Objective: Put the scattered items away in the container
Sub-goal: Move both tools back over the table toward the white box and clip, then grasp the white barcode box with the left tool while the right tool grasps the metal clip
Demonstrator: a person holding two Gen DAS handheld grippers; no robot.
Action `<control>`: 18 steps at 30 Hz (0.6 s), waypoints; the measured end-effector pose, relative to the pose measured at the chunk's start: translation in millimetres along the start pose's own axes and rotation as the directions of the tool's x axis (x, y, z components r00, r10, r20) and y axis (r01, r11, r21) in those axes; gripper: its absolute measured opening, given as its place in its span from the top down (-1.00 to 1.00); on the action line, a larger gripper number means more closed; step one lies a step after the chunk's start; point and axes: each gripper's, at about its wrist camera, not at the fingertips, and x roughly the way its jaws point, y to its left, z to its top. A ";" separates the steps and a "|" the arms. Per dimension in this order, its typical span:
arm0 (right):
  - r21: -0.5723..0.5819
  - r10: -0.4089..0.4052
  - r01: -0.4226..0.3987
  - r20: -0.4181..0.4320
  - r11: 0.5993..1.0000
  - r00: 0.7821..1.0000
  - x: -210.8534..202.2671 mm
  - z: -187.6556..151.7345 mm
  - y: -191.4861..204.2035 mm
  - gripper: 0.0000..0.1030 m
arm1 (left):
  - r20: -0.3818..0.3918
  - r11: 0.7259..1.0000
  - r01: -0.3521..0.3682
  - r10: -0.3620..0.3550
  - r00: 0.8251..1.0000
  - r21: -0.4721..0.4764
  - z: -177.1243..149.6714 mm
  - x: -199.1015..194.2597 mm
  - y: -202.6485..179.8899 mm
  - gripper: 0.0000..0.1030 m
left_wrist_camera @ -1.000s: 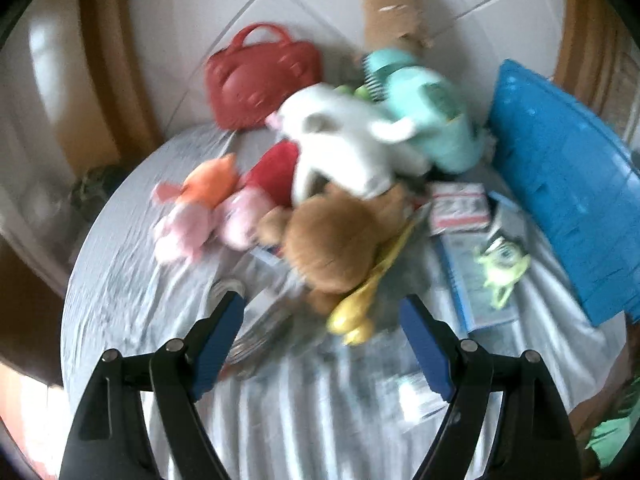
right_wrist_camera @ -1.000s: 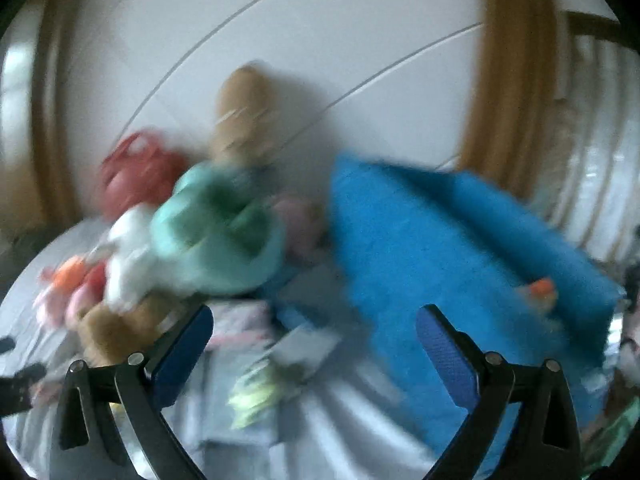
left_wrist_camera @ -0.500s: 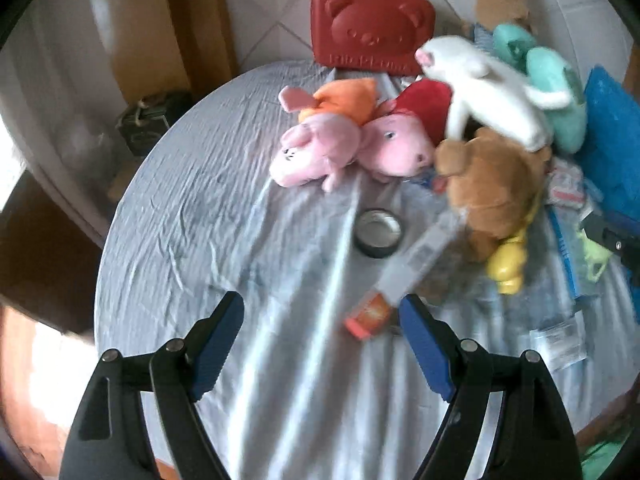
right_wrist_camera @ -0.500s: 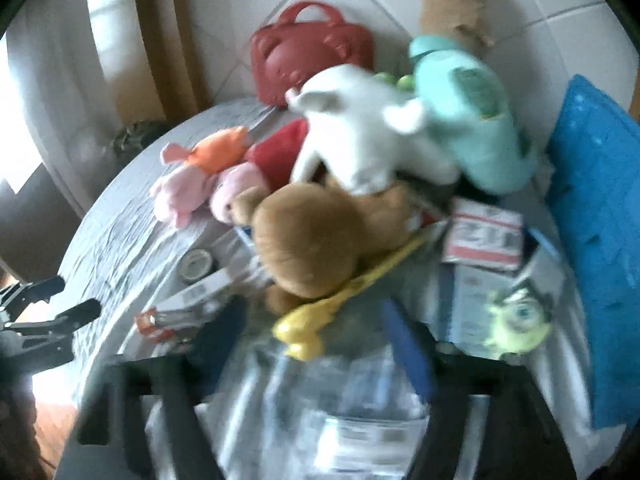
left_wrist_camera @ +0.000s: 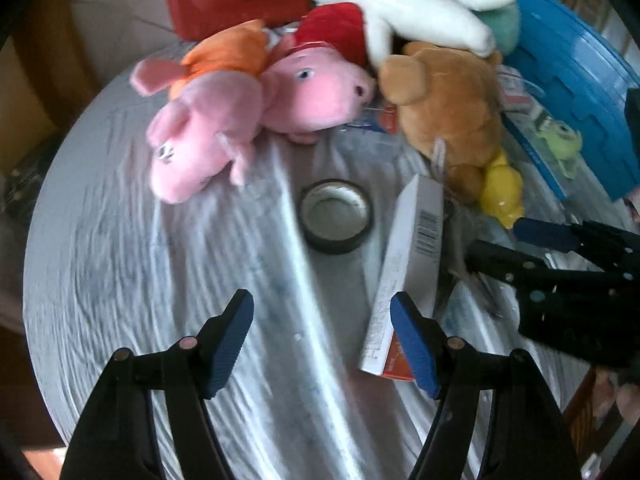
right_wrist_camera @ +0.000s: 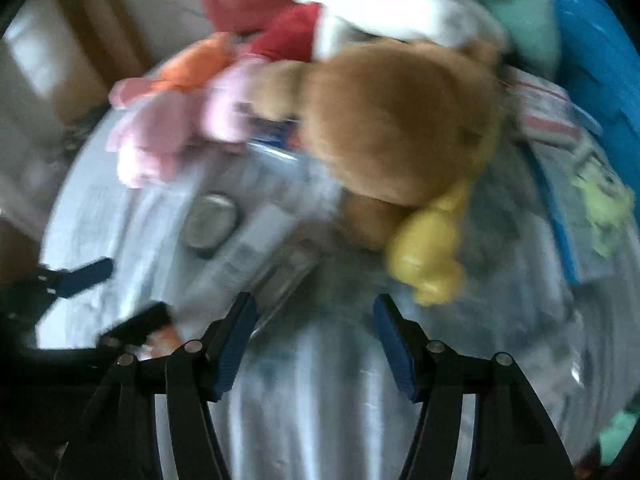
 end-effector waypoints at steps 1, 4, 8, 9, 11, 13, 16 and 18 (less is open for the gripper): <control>0.020 0.010 -0.010 -0.002 1.000 1.000 -0.9 -0.5 -5.1 -0.19 | 0.005 1.000 0.017 -0.017 1.000 0.011 1.7 -1.8 -2.4 -0.37; 0.046 0.015 -0.015 -0.002 0.999 1.000 -1.1 2.1 -9.6 -0.18 | 0.014 0.997 0.055 -0.056 0.998 0.054 7.0 -5.7 -12.4 -0.37; 0.040 0.001 -0.001 -0.012 0.999 1.000 2.0 3.6 -9.0 -0.22 | -0.023 0.992 0.061 -0.059 0.998 0.106 12.0 10.6 -26.0 -0.37; 0.038 -0.004 0.005 -0.011 0.999 1.000 2.6 3.4 -9.5 -0.23 | -0.030 0.992 0.054 -0.051 0.998 0.113 12.9 16.1 -27.9 -0.37; 0.042 -0.022 0.022 -0.014 0.999 1.000 4.5 2.0 -14.1 -0.25 | -0.044 0.992 0.036 -0.031 0.999 0.121 14.7 27.5 -30.6 -0.37; 0.055 -0.032 0.033 -0.022 0.998 0.999 7.3 -0.3 -18.5 -0.32 | -0.062 0.992 0.024 -0.016 0.998 0.125 16.2 39.9 -32.4 -0.37; 0.078 -0.033 0.036 -0.034 0.996 0.999 13.1 -5.3 -23.2 -0.59 | -0.081 0.994 0.035 -0.026 0.996 0.107 16.0 49.9 -28.7 0.00; 0.084 -0.024 0.027 -0.036 0.996 0.999 17.1 -7.3 -21.5 -0.61 | -0.075 0.993 0.044 -0.036 0.997 0.107 14.3 49.4 -26.2 0.19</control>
